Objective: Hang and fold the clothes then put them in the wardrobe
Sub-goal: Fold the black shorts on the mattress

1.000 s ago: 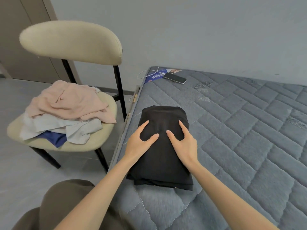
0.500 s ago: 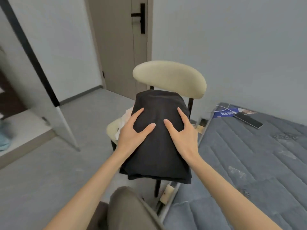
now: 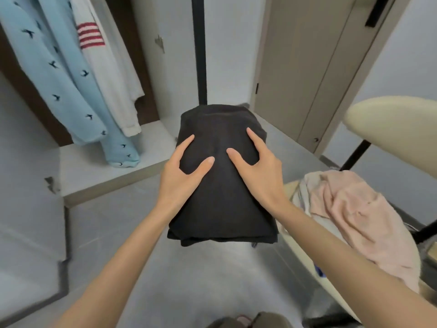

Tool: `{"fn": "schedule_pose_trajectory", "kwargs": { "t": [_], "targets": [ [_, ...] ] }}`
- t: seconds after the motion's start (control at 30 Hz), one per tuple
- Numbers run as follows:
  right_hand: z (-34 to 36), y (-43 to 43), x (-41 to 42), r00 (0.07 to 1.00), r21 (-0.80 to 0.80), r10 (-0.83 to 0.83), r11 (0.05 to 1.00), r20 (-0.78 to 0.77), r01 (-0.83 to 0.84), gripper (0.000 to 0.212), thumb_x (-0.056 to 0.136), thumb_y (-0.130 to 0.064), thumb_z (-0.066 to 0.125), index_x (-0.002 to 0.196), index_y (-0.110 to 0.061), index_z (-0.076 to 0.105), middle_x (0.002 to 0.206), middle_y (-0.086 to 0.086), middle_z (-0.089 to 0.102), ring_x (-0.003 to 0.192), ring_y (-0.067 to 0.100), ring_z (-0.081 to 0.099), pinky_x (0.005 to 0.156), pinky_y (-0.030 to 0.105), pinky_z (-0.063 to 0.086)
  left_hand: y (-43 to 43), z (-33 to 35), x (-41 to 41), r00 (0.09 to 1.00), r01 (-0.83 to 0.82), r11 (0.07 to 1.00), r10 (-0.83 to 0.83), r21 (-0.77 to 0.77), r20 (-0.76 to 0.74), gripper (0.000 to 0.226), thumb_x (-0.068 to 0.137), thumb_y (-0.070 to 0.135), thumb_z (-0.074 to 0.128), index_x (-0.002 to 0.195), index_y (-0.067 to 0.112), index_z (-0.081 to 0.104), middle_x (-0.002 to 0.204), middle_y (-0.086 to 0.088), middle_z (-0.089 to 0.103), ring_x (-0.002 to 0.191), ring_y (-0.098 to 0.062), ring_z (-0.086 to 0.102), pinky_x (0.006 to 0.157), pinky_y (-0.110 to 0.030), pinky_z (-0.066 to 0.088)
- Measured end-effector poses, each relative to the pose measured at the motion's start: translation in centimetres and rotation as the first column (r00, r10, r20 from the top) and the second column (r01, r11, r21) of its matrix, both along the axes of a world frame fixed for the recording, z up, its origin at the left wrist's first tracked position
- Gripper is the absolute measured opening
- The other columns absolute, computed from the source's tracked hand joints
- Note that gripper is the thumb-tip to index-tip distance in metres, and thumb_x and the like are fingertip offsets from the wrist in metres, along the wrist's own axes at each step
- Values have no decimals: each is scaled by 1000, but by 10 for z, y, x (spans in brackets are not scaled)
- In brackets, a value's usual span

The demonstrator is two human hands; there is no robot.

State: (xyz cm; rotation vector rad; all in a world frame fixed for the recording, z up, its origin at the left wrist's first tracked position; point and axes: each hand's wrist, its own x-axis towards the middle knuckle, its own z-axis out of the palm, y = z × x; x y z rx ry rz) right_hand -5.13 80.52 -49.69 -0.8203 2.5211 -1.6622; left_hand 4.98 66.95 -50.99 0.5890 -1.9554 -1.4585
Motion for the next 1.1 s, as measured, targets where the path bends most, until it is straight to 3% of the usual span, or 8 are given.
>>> {"fn": "schedule_pose_trajectory", "kwargs": {
  "t": [0.1, 0.27, 0.5, 0.63, 0.83, 0.97, 1.1],
  "targets": [
    [20, -53, -8, 998, 3, 63, 998, 5, -63, 69, 82, -56, 62, 143, -36, 37, 133, -13, 54, 121, 6, 51, 103, 26, 41, -44, 23, 1, 998, -63, 998, 63, 16, 22, 62, 76, 45, 73, 132, 46, 46, 119, 36, 50, 106, 22, 47, 78, -1, 44],
    [88, -117, -8, 987, -2, 161, 987, 28, -161, 69, 82, -55, 62, 143, -36, 37, 133, -13, 53, 122, 7, 51, 104, 29, 42, -97, 92, 13, 986, -161, 987, 161, 2, 38, 61, 77, 46, 73, 131, 46, 46, 110, 42, 46, 94, 32, 43, 68, 7, 36],
    [246, -187, 1, 961, -40, 277, 960, -8, -277, 69, 84, -53, 62, 145, -33, 37, 135, -12, 54, 119, 8, 53, 102, 29, 45, -158, 250, 34, 971, -235, 971, 236, -41, 27, 64, 77, 49, 71, 134, 45, 43, 124, 30, 48, 106, 17, 47, 82, -6, 41],
    [336, -225, 8, 943, -76, 326, 941, -63, -330, 68, 85, -53, 62, 144, -33, 37, 138, -11, 51, 121, 7, 50, 98, 19, 39, -191, 341, 47, 964, -267, 959, 267, -91, -20, 63, 77, 51, 71, 133, 47, 44, 117, 35, 48, 105, 20, 46, 83, -7, 42],
    [439, -276, 19, 915, -148, 379, 905, -140, -398, 71, 84, -53, 62, 146, -32, 35, 140, -11, 49, 124, 8, 49, 100, 22, 40, -240, 444, 65, 949, -309, 935, 292, -173, -114, 63, 74, 54, 71, 131, 48, 44, 120, 35, 48, 111, 11, 49, 89, -14, 42],
    [487, -304, 22, 907, -154, 371, 902, -201, -403, 74, 83, -57, 60, 147, -34, 31, 144, -5, 45, 128, 14, 46, 107, 36, 40, -269, 488, 70, 941, -327, 919, 295, -222, -165, 63, 73, 59, 70, 129, 51, 44, 126, 30, 48, 114, 6, 49, 89, -15, 41],
    [522, -328, 18, 904, -179, 350, 900, -245, -397, 74, 81, -58, 61, 146, -37, 32, 139, -12, 50, 127, 13, 48, 106, 31, 40, -295, 521, 66, 935, -331, 913, 283, -239, -215, 62, 72, 57, 71, 128, 51, 45, 120, 33, 48, 111, 9, 48, 83, -11, 39]
  ]
}}
